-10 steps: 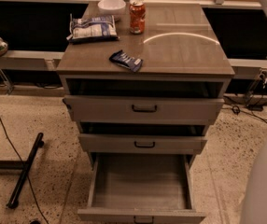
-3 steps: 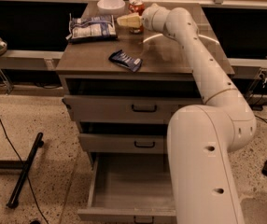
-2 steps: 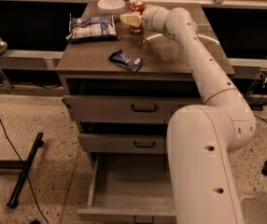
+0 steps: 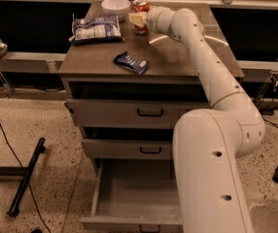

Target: Place coke can into bottom drawer

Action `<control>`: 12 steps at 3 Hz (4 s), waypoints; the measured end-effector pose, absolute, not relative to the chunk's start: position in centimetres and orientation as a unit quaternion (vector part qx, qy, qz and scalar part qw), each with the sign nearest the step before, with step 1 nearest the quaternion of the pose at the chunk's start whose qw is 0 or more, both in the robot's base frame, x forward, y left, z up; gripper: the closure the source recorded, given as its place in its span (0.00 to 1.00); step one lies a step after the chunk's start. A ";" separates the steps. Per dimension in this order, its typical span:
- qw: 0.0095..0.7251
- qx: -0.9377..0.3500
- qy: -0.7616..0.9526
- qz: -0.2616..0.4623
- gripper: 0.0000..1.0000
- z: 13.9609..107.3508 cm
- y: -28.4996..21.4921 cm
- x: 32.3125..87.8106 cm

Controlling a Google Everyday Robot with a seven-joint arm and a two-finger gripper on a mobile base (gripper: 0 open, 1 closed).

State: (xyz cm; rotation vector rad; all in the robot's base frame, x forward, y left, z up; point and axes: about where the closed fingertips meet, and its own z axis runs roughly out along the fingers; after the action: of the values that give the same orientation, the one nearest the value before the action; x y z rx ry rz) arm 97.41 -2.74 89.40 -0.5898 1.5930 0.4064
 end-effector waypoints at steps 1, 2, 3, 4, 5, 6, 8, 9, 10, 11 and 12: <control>0.638 -0.263 0.698 0.191 0.99 89.5 -2.2 97.1; 0.643 -0.266 0.684 0.220 1.00 94.2 -2.4 95.1; 0.652 -0.275 0.672 0.219 1.00 99.3 -3.1 92.6; 0.650 -0.279 0.670 0.224 1.00 99.3 -3.0 92.3; 0.642 -0.301 0.659 0.251 1.00 99.8 -2.5 89.7; 0.651 -0.315 0.631 0.282 1.00 103.3 -4.5 83.6; 0.654 -0.337 0.609 0.297 1.00 106.0 -6.6 73.1; 0.639 -0.328 0.617 0.321 1.00 103.1 -7.6 73.2; 0.626 -0.325 0.612 0.357 1.00 99.3 -9.0 70.7; 0.633 -0.288 0.602 0.392 1.00 97.3 -10.7 67.2; 0.621 -0.230 0.615 0.429 1.00 92.9 -13.6 62.1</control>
Offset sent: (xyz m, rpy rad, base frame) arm -0.0341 0.0018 0.0927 0.1073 -0.0005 0.1273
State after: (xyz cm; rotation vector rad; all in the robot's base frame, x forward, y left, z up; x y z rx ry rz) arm 62.10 -13.60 92.92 -0.5282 1.4132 0.9858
